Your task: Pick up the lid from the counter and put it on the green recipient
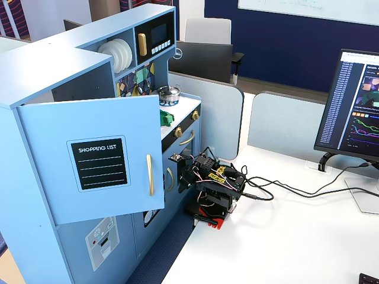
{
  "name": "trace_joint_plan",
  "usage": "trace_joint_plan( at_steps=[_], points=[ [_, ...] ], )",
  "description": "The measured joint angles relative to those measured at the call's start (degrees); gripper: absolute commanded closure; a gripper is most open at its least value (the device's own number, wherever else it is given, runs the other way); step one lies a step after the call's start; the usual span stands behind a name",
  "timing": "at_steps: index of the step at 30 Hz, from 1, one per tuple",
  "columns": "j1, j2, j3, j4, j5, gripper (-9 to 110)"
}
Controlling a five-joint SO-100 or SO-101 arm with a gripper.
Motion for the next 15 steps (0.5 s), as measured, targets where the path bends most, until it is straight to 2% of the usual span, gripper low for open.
trace_joint_plan(
  at_steps=[15],
  points=[
    [2.64, 0.0, 0.0, 0.0, -0.09, 101]
  ],
)
